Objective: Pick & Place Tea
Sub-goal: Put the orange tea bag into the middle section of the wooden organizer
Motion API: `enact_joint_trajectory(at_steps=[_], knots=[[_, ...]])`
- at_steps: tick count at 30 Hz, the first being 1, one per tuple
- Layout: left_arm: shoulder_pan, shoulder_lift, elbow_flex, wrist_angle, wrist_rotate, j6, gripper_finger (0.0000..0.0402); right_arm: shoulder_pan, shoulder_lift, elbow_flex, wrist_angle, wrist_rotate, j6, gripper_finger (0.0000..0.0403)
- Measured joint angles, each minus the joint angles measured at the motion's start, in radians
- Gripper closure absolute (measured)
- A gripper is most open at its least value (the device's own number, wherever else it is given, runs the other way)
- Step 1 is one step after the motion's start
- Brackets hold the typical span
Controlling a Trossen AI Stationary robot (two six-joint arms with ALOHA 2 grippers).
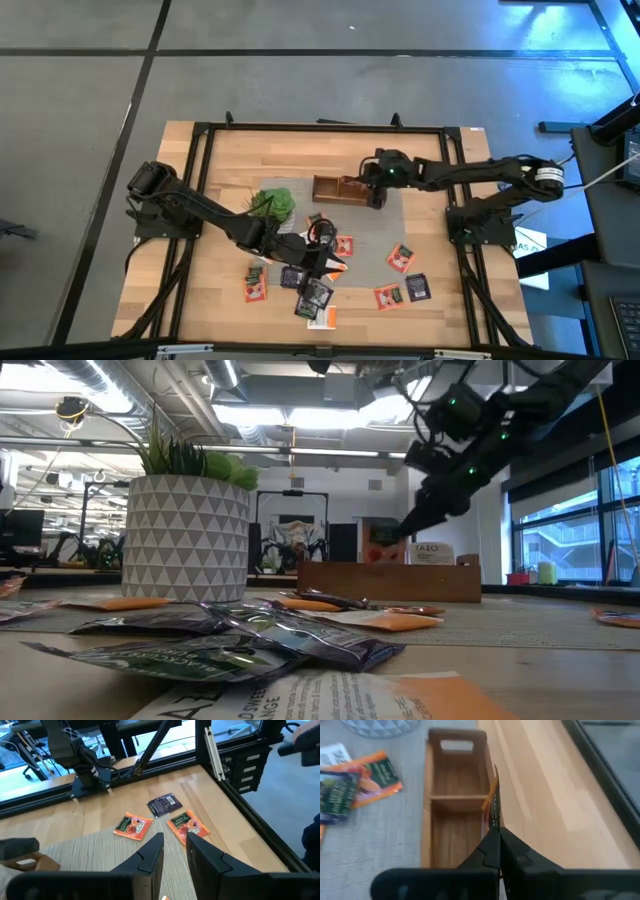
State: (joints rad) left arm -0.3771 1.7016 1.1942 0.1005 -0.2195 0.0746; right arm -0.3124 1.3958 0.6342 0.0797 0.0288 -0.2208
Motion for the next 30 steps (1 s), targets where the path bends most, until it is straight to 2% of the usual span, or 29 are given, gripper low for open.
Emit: enact_joint_trajectory(at_steps=[14, 16, 20, 22, 24, 30], knots=[[0.0, 0.0, 0.0, 0.0, 0.0, 0.001, 0.0321, -0.006, 0.049, 0.0, 0.034, 0.009, -0.048, 0.0354], [0.0, 0.001, 0.0, 0.0, 0.0, 0.001, 0.032, -0.005, 0.049, 0.0, 0.042, 0.049, -0.046, 0.0342], [0.0, 0.001, 0.0, 0.0, 0.0, 0.001, 0.0321, -0.002, 0.048, 0.006, 0.054, 0.22, 0.007, 0.0318], [0.0, 0.001, 0.0, 0.0, 0.0, 0.001, 0.0323, 0.006, 0.038, 0.024, 0.045, 0.27, 0.049, 0.0309], [0.0, 0.001, 0.0, 0.0, 0.001, -0.002, 0.0324, 0.026, 0.015, 0.042, 0.023, 0.248, 0.067, 0.0304], [-0.003, 0.001, 0.0, 0.003, 0.01, -0.011, 0.0322, 0.153, -0.092, 0.074, -0.131, 0.042, 0.121, 0.0301]])
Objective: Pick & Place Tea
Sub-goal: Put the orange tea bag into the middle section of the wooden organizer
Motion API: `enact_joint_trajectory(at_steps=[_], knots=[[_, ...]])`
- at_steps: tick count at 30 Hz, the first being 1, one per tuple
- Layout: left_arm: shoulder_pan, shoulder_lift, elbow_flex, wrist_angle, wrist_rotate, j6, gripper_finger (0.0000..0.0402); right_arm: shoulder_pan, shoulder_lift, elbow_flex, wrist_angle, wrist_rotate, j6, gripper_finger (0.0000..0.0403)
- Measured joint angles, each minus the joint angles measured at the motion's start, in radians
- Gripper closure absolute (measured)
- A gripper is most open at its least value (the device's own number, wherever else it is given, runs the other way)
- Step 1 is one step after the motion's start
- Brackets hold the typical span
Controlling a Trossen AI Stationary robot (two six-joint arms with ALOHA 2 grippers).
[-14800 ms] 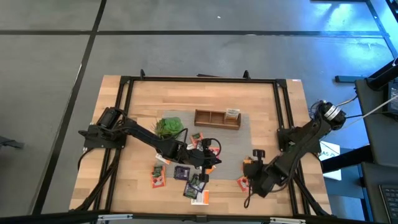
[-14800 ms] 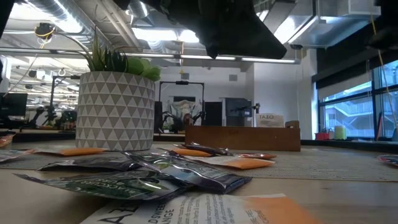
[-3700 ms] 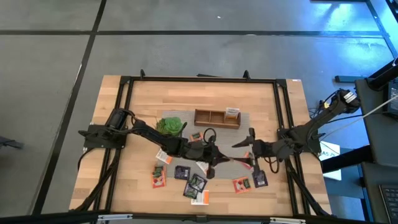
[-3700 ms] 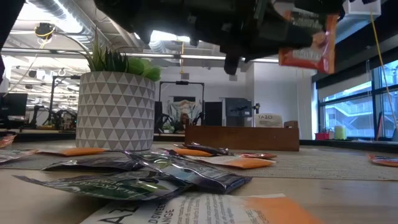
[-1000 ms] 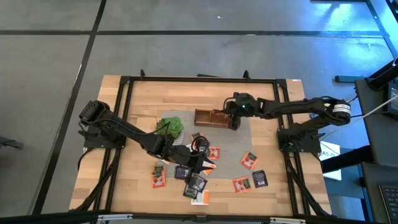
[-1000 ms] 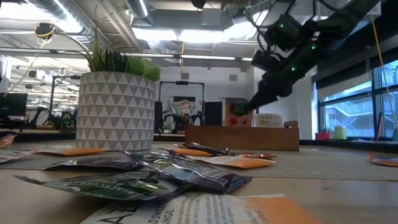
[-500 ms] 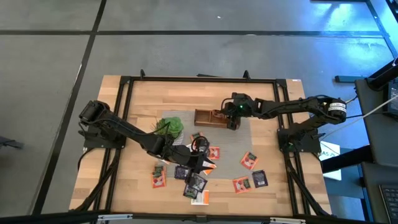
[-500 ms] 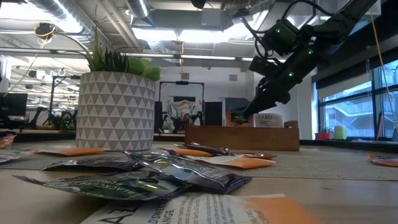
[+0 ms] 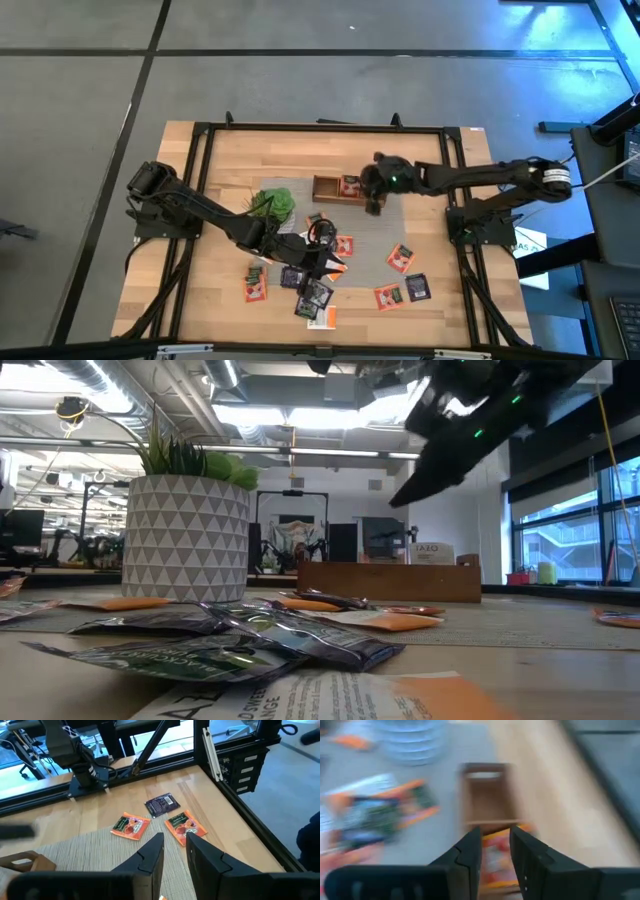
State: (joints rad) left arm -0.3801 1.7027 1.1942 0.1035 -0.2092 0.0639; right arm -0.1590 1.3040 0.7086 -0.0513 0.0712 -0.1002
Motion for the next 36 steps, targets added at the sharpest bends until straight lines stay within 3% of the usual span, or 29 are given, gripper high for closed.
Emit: enact_joint_trajectory(at_steps=[5, 8, 11, 18, 22, 29, 36], knots=[[0.0, 0.027, 0.0, 0.071, 0.072, -0.067, 0.032, 0.174, -0.094, 0.0, -0.217, -0.032, 0.273, 0.0301], [0.005, 0.096, 0.0, 0.234, 0.179, -0.056, 0.0323, 0.295, -0.121, 0.0, -0.359, -0.032, 0.483, 0.0301], [0.029, 0.166, 0.008, 0.393, 0.213, -0.028, 0.0324, 0.42, -0.13, -0.016, -0.429, -0.019, 0.678, 0.0301], [0.083, 0.342, 0.155, 0.39, 0.31, -0.054, 0.032, 0.669, -0.129, -0.027, -0.592, 0.168, 1.092, 0.0301], [0.099, 0.48, 0.288, 0.373, 0.302, -0.054, 0.0321, 0.739, -0.129, -0.027, -0.607, 0.187, 1.207, 0.0301], [0.134, 0.673, 0.487, 0.298, 0.269, -0.104, 0.0324, 0.804, -0.128, -0.027, -0.591, 0.197, 1.229, 0.0301], [0.153, 0.743, 0.524, 0.294, 0.145, -0.149, 0.032, 0.873, -0.128, -0.027, -0.677, 0.281, 1.369, 0.0301]])
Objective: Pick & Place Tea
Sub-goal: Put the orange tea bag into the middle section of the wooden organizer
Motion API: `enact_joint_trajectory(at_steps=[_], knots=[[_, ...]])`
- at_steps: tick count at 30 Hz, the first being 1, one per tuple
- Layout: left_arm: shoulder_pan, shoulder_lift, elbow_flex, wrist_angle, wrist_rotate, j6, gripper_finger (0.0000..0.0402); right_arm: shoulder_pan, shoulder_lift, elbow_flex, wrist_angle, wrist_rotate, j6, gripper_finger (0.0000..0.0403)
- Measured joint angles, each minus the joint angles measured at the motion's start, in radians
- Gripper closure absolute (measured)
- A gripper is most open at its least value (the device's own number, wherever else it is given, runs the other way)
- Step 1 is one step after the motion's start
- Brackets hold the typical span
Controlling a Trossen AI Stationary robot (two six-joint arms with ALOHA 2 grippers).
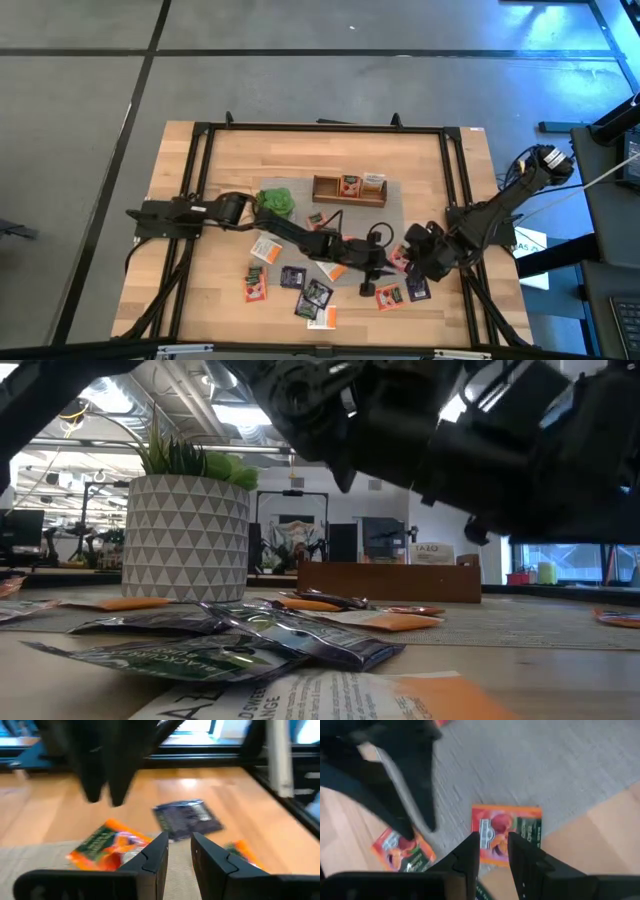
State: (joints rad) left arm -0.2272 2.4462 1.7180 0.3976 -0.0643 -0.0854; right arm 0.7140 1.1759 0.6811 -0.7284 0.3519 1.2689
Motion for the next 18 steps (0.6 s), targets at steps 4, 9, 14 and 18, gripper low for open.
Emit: enact_joint_trajectory(at_steps=[4, 9, 14, 18], knots=[[0.002, 0.016, 0.0, -0.005, -0.05, -0.001, 0.0322, 0.033, 0.0, -0.001, 0.008, 0.096, 0.084, 0.0301], [0.002, 0.035, 0.0, -0.005, -0.077, -0.006, 0.0324, 0.05, 0.015, -0.001, -0.007, 0.115, 0.157, 0.0301], [0.002, 0.05, 0.001, 0.007, -0.082, -0.006, 0.0321, 0.049, 0.077, -0.001, -0.01, 0.111, 0.242, 0.0301], [0.003, 0.06, 0.0, 0.001, -0.108, -0.026, 0.032, 0.049, 0.134, -0.001, -0.034, 0.075, 0.322, 0.0301]])
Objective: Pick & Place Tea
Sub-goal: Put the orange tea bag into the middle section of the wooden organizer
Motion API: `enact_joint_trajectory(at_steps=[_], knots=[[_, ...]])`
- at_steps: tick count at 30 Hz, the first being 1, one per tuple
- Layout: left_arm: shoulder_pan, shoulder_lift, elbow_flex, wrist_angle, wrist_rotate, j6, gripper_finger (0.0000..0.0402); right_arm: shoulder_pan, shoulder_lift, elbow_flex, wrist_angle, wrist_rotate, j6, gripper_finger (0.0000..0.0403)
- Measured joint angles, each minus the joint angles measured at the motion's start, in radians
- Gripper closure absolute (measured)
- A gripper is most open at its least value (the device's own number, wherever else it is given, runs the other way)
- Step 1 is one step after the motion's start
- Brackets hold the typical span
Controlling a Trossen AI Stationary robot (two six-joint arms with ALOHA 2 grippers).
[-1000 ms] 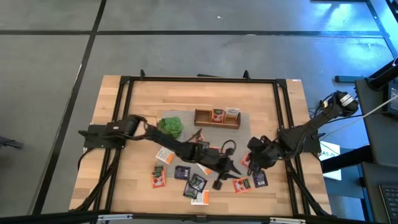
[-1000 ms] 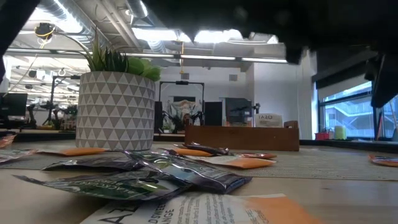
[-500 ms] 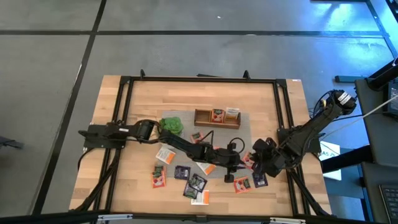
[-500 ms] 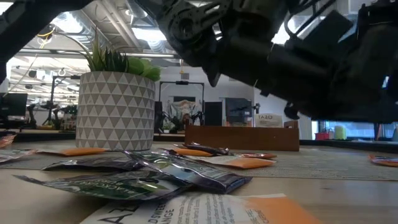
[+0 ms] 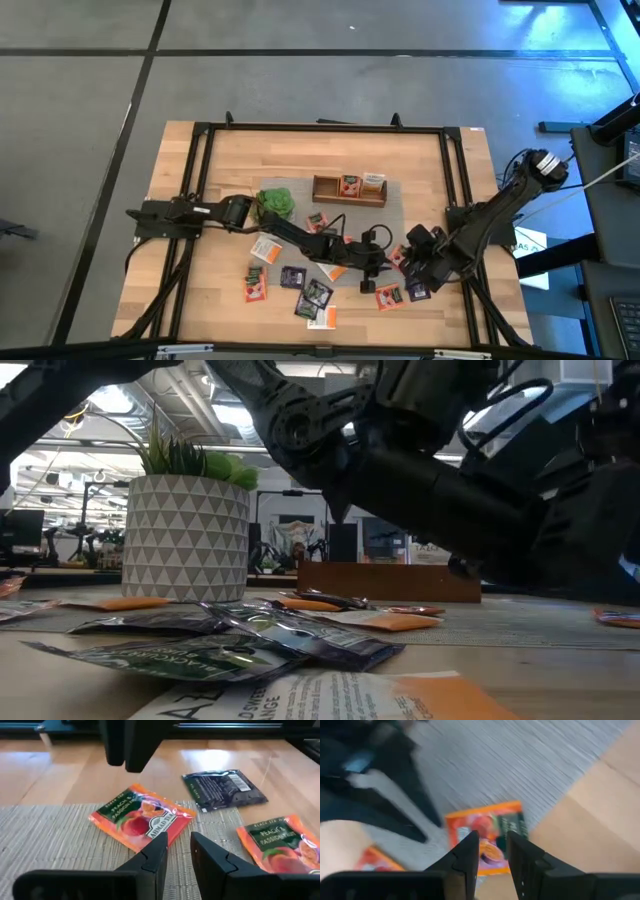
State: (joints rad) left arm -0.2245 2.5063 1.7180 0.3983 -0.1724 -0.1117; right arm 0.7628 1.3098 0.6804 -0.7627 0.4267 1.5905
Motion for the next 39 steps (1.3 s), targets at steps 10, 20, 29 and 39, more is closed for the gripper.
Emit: enact_joint_trajectory(at_steps=[10, 20, 29, 39], knots=[[0.016, 0.023, 0.0, 0.0, -0.001, -0.034, 0.0322, 0.0, 0.034, -0.038, -0.086, -0.083, 0.175, 0.0301], [0.017, 0.023, 0.0, -0.012, 0.009, -0.035, 0.0322, 0.009, 0.021, -0.208, 0.163, -0.092, 0.244, 0.0301], [0.017, 0.023, 0.0, -0.014, 0.01, -0.035, 0.0322, 0.048, -0.061, -0.211, 0.19, -0.099, 0.288, 0.0301], [0.017, 0.023, 0.0, -0.015, 0.01, -0.035, 0.0324, 0.115, -0.091, -0.282, 0.274, 0.014, 0.366, 0.0301]])
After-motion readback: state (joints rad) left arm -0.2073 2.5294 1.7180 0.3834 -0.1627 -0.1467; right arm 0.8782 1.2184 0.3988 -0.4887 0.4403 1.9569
